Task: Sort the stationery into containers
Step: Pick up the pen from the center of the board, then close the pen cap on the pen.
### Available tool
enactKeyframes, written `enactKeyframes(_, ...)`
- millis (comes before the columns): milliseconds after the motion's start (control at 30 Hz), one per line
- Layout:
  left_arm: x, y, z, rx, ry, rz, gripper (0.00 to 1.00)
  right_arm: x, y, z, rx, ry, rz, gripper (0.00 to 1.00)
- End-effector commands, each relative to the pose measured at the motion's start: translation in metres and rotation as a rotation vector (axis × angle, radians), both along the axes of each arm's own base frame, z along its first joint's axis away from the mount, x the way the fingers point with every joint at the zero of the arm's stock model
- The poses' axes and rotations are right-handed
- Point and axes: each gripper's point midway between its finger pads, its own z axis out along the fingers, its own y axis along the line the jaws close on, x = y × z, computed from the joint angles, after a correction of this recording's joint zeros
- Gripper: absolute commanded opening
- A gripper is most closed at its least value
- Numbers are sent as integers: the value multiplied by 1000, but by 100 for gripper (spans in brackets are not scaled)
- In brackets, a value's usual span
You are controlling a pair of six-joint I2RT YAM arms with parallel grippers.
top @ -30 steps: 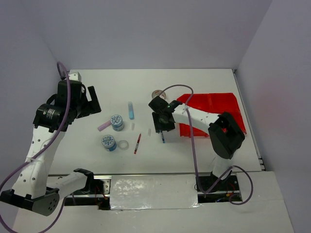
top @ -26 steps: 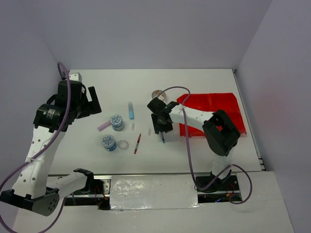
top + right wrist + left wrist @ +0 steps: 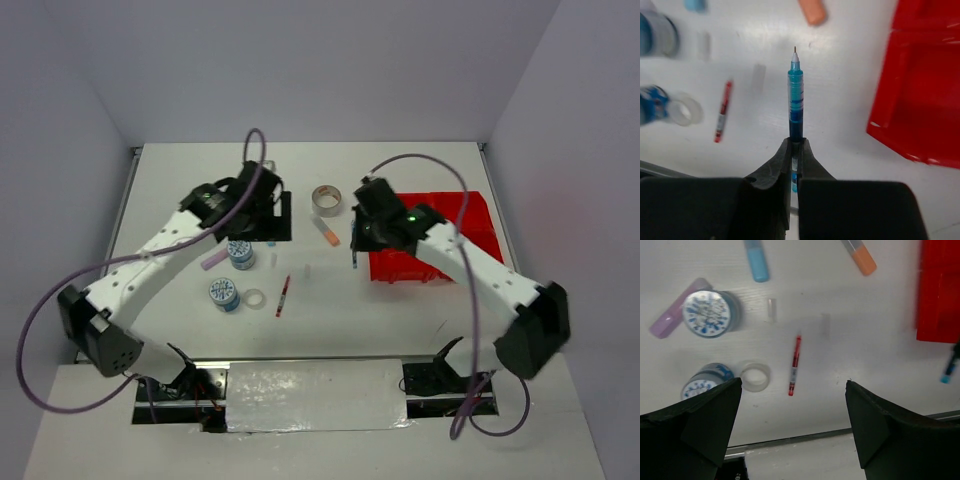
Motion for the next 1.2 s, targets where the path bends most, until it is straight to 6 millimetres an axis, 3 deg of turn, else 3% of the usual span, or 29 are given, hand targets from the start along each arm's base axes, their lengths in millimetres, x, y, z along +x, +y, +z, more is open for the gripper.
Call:
enactKeyframes(0, 9, -56, -23, -67, 31, -8, 96, -13, -48, 68, 13, -112, -130, 0)
enactKeyframes(100, 13, -91, -43, -104, 48, -52, 87, -36, -70, 86, 8, -132, -145, 0)
enactKeyframes(167, 17, -106, -69, -88, 100, -61, 80, -48, -79, 87, 7, -129, -144, 0)
enactKeyframes(233, 21, -116, -102, -32, 154, -58, 76, -62, -86, 97, 49, -159, -140, 0)
enactKeyframes(367, 25, -126, -128, -3, 178, -64, 75, -73, -90, 93, 67, -154, -131, 0)
enactKeyframes(467, 26, -129, -155, 29, 217, -64, 70, -77, -91, 86, 61, -135, -129, 0)
enactKeyframes(600, 32, -133, -172, 45, 227, -64, 69, -79, -90, 87, 64, -141, -104, 0)
enactKeyframes(1000, 35, -119, -215, 124, 287, -30, 63, -79, -86, 92, 71, -147, -63, 0)
enactKeyframes(1167, 32, -114, -225, 148, 309, -19, 55, -78, -86, 95, 65, -156, -59, 0)
